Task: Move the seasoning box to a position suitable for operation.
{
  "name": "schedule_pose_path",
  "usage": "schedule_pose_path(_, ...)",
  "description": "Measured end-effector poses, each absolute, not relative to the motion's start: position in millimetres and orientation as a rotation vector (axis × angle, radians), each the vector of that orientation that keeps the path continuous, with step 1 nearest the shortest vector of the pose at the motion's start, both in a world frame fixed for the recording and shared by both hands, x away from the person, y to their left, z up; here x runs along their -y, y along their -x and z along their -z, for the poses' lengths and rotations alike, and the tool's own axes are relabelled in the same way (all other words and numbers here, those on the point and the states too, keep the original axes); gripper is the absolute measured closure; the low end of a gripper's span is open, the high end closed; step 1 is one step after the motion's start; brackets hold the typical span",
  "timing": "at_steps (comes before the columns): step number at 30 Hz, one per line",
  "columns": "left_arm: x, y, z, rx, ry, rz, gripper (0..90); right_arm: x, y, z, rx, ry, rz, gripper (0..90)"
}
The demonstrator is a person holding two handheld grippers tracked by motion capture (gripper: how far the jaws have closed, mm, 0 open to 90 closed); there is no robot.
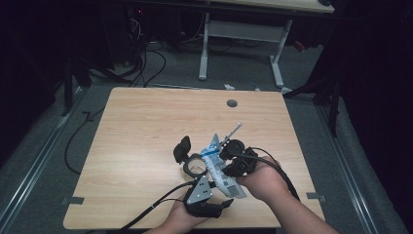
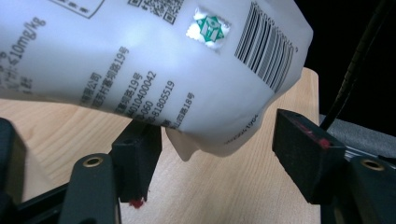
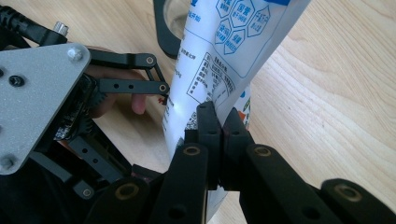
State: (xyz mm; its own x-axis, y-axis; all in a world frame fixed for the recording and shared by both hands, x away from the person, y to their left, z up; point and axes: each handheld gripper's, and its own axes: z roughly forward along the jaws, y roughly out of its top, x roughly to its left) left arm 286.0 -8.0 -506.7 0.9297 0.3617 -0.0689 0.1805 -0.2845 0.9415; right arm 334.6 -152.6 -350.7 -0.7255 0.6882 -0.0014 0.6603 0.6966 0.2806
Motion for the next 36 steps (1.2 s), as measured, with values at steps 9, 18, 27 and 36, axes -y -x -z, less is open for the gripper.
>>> schedule_pose_path(9,1,-285,505,-0.414,-1.854,-0.195,40.7,143,-335,348,-2.804,-1.099,-0.402,89.3)
schedule_pose_path(18,1,-275,505,-0.387,-1.853,-0.29,48.3,142,-337,352,-2.816,-1.099,-0.376,89.4)
schedule_pose_path(27,7,-278,517,-0.393,-1.86,-0.312,38.5,139,-334,345,-2.818,-1.099,-0.402,89.6)
schedule_pose_path(36,7,-280,518,-0.4,-1.866,-0.355,52.3,135,-337,345,-2.813,-1.094,-0.427,89.6)
